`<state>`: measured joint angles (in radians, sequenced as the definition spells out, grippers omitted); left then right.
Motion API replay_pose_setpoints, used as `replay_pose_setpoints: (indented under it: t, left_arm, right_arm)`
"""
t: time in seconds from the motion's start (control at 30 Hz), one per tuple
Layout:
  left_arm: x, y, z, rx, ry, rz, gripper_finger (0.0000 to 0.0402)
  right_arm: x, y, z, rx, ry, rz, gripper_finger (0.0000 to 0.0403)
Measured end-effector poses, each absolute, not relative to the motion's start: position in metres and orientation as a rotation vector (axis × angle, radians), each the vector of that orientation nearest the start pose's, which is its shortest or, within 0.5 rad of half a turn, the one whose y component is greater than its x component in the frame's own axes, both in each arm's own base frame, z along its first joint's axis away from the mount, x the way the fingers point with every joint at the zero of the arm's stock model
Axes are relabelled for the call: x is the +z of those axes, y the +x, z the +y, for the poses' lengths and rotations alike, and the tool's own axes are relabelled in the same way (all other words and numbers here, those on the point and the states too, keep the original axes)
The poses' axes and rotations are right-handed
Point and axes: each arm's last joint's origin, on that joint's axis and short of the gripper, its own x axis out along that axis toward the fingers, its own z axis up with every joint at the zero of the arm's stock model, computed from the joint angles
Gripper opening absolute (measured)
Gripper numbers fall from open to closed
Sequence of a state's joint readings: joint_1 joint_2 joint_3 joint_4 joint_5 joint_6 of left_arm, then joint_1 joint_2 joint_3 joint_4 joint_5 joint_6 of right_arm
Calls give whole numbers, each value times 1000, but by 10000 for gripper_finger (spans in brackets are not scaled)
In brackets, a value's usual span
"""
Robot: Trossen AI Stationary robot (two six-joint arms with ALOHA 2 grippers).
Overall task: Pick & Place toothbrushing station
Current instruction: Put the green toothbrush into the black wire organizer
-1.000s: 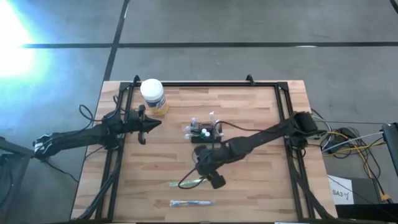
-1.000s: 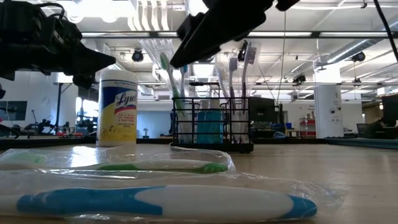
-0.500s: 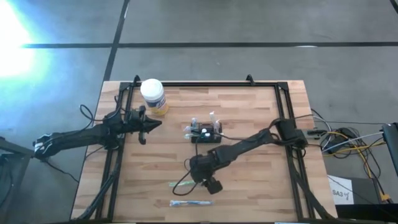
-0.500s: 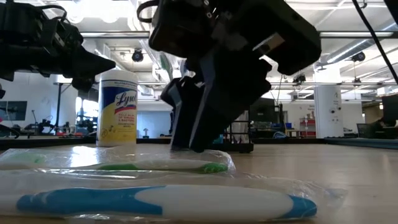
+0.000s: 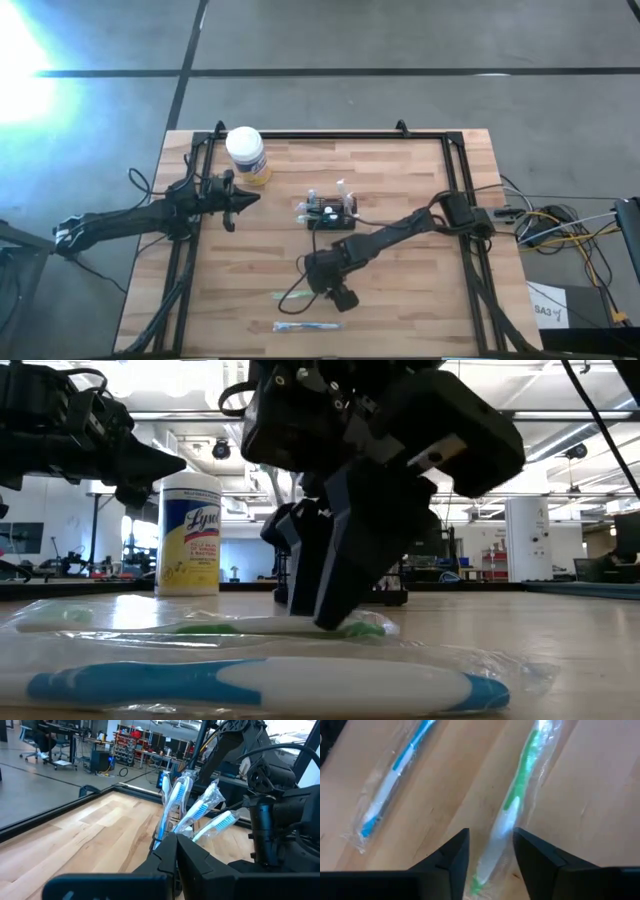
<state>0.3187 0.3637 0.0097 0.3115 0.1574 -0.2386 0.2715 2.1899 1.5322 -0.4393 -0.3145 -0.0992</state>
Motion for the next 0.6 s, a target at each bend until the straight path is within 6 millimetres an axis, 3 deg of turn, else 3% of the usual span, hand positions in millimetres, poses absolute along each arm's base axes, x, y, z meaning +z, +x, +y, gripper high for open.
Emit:
replay_pose_setpoints:
  t: [0.33,0.47,0.6]
  left_arm:
    - [165,116,33,165,-254,21,10]
    - [165,116,33,165,-250,21,10]
    - [165,115,33,165,-250,20,10]
  right_arm:
    - [132,428,128,575,-75,1081,27]
    - [139,428,125,558,-82,1070,16]
    - [159,426,117,544,-81,1036,9]
